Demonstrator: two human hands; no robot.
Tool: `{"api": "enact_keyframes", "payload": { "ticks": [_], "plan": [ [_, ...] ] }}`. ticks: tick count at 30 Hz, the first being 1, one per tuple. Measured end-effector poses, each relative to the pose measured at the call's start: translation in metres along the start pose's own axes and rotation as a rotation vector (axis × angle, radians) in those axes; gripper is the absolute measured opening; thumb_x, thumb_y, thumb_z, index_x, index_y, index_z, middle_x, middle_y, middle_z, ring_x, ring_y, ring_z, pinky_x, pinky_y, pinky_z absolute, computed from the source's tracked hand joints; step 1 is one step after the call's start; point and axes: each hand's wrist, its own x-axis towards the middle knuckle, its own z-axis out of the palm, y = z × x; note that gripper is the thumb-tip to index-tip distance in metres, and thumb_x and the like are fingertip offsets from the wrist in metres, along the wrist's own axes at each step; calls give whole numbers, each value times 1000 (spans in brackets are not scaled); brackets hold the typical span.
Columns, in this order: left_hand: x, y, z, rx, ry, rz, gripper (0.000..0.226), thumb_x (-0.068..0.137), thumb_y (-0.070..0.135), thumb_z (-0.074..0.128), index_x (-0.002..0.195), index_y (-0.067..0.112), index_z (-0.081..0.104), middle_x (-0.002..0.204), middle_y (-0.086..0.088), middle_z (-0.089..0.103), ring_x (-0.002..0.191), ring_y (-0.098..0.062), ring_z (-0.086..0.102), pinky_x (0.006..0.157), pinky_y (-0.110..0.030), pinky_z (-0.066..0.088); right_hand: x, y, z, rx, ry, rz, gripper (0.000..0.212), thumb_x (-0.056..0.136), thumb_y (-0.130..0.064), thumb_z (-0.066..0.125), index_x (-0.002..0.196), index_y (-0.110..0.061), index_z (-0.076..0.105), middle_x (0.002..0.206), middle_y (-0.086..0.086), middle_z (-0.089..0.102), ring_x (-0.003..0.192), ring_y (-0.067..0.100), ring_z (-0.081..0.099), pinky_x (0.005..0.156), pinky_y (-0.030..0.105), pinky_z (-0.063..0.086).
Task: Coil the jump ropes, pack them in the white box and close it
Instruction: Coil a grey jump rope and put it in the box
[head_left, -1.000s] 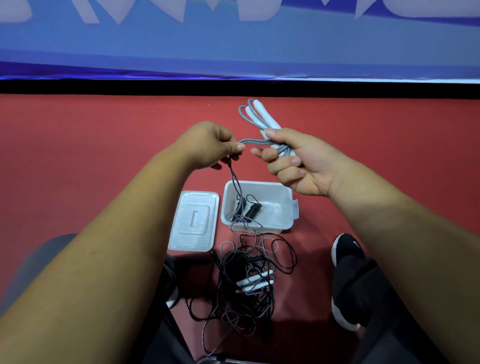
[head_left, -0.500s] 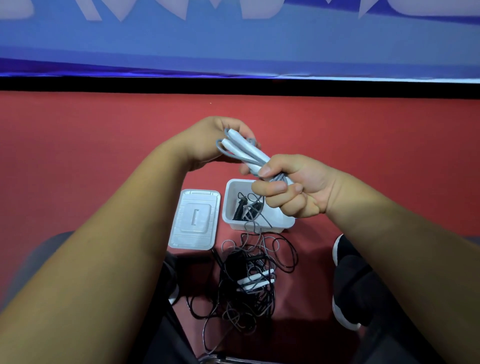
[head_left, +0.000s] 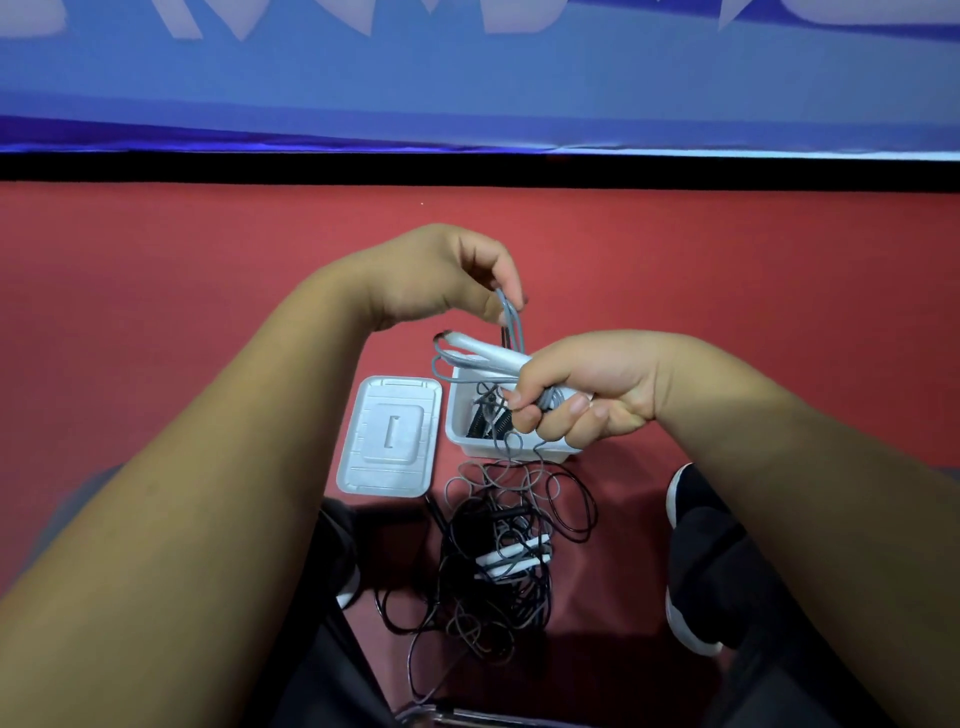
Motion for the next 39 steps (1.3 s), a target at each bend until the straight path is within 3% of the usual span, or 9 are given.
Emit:
{"api": "enact_keyframes", "payload": {
  "ticks": [3,8,10,12,17,23,28,34,39],
  "plan": [
    [0,3,2,117,18,-39,21,81,-4,81,92,13,80,86,-8,78,78,-16,71,79,-32,57,4,-1,-2,51,154,-9,8,102,-10,53,102,-14,46,74,1,49,46,4,26,37,15,16],
    [-1,7,0,263,6,-92,29,86,4,80,106,25,82,90,-2,80,79,-6,71,82,-21,53,11,-5,-11,147,446,-106,12,103,-11,54,110,-17,46,66,-2,46,44,5,25,37,15,15],
    [-1,4,0,272,5,-129,35,87,1,78,112,25,80,90,-2,80,83,-10,74,84,-20,56,14,-7,-15,190,501,-177,17,104,-12,55,117,-18,47,64,-3,45,44,4,25,38,15,15],
    [1,-5,1,263,0,-186,35,86,1,80,115,20,74,91,-5,80,88,-21,78,88,-32,62,16,-10,-16,224,523,-253,19,104,-11,56,120,-18,48,64,-3,46,44,4,27,38,15,15],
    [7,-21,11,221,16,-367,21,93,1,74,114,3,70,92,-23,77,74,-24,77,65,-31,61,12,-14,-5,237,468,-371,17,103,-15,64,116,-15,54,68,-3,45,47,4,26,39,16,15],
    [6,-19,15,94,4,-433,17,94,7,75,105,-6,72,97,-29,75,88,-32,79,72,-39,66,8,-15,5,324,436,-427,54,85,-60,80,112,-19,56,69,-4,43,49,6,23,38,17,17],
    [5,-12,14,29,96,-345,20,94,10,76,100,-8,69,92,-20,78,86,-34,78,67,-35,65,8,-18,0,400,467,-451,85,86,-84,57,123,-8,59,67,-5,39,46,4,20,36,17,14],
    [3,1,17,-9,142,-200,15,95,10,75,102,-1,69,79,-14,71,76,-25,75,67,-38,62,7,-19,-10,510,496,-492,55,99,-60,59,121,-10,58,66,-5,40,42,4,22,33,18,16],
    [0,4,9,-280,70,-173,16,104,22,63,108,7,68,86,-7,67,97,-28,77,78,-38,65,2,-23,-12,530,515,-528,46,100,-52,59,121,-11,58,66,-4,41,45,5,21,35,19,16]
  ]
}}
